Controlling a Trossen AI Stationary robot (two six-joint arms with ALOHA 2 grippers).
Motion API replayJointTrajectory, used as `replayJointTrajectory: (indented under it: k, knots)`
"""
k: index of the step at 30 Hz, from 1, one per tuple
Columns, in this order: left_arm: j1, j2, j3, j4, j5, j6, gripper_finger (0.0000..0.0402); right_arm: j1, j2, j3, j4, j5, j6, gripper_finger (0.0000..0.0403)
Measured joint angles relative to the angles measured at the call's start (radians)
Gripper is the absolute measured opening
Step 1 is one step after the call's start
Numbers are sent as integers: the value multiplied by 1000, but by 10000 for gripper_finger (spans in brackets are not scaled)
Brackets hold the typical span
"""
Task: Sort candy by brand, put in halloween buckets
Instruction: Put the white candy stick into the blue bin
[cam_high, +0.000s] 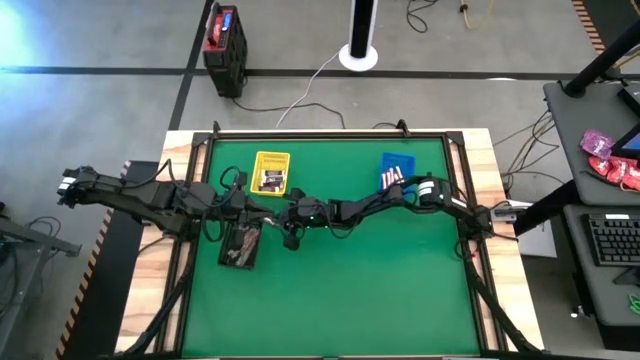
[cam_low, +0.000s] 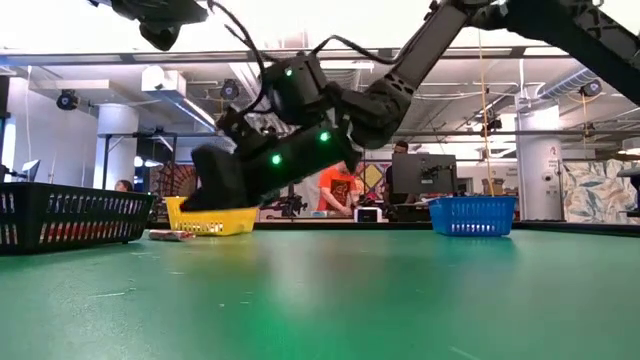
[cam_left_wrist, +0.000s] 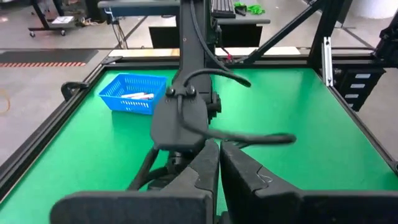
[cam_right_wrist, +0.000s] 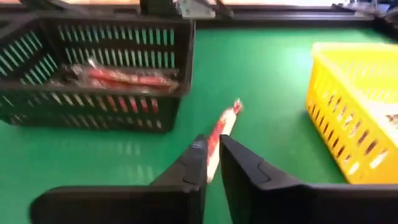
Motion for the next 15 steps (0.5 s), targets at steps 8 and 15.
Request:
replayJointTrajectory:
  k: [8, 15]
  knots:
    - [0, 3, 0, -2, -1, 1, 0, 13, 28, 10, 1, 76, -4, 130]
    - [0, 5, 0, 14, -2, 24, 0, 25, 56, 10, 16, 68, 5, 180]
